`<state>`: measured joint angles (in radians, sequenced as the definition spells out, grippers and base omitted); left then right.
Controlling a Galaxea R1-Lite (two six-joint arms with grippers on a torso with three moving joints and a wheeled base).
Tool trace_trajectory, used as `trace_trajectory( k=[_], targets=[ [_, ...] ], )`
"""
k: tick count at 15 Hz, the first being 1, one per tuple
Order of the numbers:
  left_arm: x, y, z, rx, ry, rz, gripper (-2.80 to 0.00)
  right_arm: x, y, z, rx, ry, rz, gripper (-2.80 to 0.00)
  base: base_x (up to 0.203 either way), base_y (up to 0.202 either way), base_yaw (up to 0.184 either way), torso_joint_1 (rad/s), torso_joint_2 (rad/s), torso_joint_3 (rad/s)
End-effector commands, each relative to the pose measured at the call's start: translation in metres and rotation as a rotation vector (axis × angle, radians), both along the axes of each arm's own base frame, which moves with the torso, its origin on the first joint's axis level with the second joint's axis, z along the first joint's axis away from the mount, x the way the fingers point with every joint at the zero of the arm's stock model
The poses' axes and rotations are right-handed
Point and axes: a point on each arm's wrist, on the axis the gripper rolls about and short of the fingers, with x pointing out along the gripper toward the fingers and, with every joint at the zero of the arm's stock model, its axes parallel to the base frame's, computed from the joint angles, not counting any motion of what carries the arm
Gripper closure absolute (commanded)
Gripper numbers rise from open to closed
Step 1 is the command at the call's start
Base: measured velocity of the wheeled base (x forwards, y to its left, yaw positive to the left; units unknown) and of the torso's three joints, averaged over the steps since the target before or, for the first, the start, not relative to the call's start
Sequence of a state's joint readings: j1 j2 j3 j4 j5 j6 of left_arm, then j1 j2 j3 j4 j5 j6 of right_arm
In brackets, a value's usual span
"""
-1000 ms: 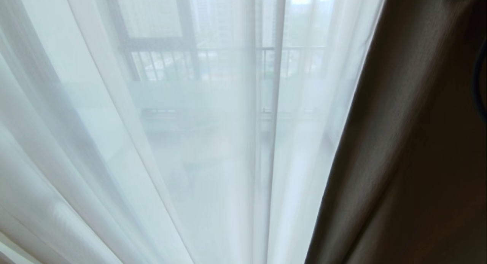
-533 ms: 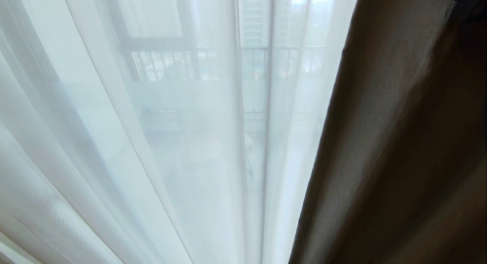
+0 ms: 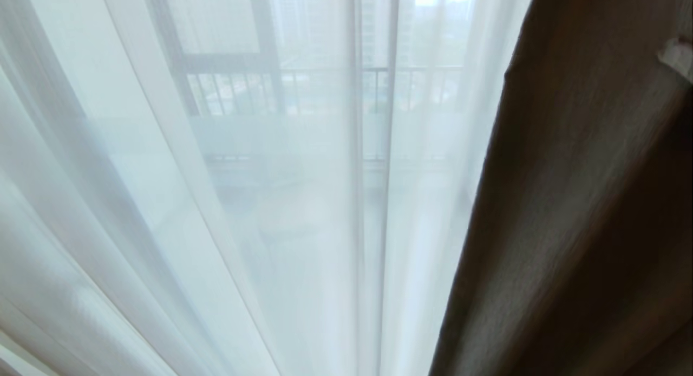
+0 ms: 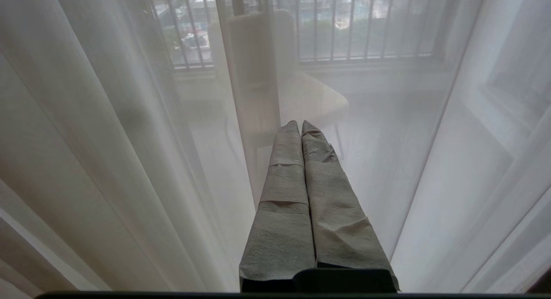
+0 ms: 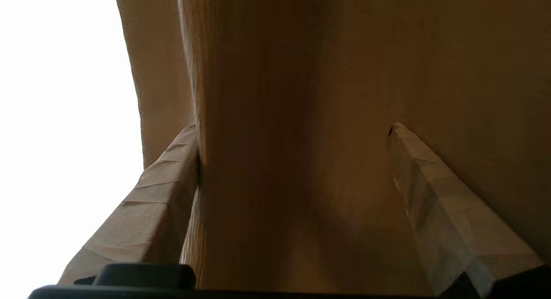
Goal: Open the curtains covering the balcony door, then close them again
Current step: Close the outer curtains on both sides
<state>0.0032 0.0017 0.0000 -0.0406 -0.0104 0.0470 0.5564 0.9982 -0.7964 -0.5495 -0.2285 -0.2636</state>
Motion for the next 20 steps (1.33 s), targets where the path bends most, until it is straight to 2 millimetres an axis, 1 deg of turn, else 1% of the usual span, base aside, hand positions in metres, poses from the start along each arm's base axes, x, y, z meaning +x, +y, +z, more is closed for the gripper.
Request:
trace_trajectory(
  k=[1,5,14,15,17,20],
  targets=[
    [0.000,0.000,0.000,0.001,-0.001,0.000,0.00,-0.018,-0.011,-0.003,0.019,-0.033,-0.002,-2.80,0.000,0.000,0.000,0.000,0.00,0.000],
    [0.000,0.000,0.000,0.001,-0.001,0.000,0.00,-0.024,-0.015,-0.011,0.017,-0.029,-0.002,-2.80,0.000,0.000,0.000,0.000,0.00,0.000],
    [0.000,0.000,0.000,0.001,-0.001,0.000,0.00,-0.029,-0.018,-0.011,0.022,-0.038,0.000,-2.80,0.000,0.000,0.000,0.000,0.00,0.000],
    [0.000,0.000,0.000,0.001,-0.001,0.000,0.00,-0.031,-0.019,-0.012,0.023,-0.041,0.001,0.00,0.000,0.000,0.000,0.000,0.00,0.000],
    [0.000,0.000,0.000,0.001,-0.001,0.000,0.00,-0.036,-0.022,-0.012,0.029,-0.055,0.005,0.00,0.000,0.000,0.000,0.000,0.00,0.000],
    [0.000,0.000,0.000,0.001,-0.001,0.001,0.00,-0.055,-0.033,-0.020,0.046,-0.086,0.016,0.00,0.000,0.000,0.000,0.000,0.00,0.000]
  ],
)
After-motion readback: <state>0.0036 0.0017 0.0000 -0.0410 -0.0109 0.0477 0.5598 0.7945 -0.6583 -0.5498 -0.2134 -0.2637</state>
